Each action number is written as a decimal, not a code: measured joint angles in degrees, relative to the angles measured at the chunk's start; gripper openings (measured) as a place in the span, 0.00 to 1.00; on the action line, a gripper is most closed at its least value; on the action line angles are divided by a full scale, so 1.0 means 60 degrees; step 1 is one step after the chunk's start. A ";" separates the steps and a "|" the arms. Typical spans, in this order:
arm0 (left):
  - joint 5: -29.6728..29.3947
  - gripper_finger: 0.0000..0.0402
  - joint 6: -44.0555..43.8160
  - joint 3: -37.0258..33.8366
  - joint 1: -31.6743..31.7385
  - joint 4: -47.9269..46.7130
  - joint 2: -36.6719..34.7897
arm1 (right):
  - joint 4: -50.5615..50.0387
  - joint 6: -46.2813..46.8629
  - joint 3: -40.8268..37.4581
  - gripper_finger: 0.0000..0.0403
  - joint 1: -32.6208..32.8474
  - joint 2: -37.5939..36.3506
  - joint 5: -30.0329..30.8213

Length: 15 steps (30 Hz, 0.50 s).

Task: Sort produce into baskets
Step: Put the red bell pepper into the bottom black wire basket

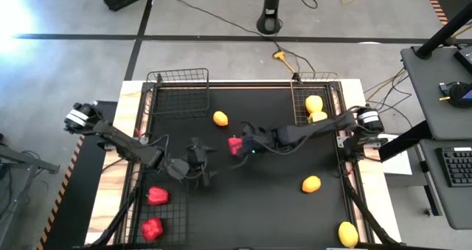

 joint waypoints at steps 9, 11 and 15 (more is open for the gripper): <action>-0.0050 0.90 -0.0894 0.2099 0.0960 -0.1377 0.1703 | -0.2310 0.1422 -0.0162 0.99 0.1421 -0.0427 0.1966; -0.0463 0.90 -0.1305 0.2801 0.1029 -0.2007 0.2423 | -0.2914 0.1757 -0.0177 0.99 0.1606 -0.0421 0.1977; -0.1068 0.90 -0.3243 0.4222 0.1340 -0.4105 0.3704 | -0.4630 0.2811 -0.0177 0.99 0.2054 -0.0680 0.2039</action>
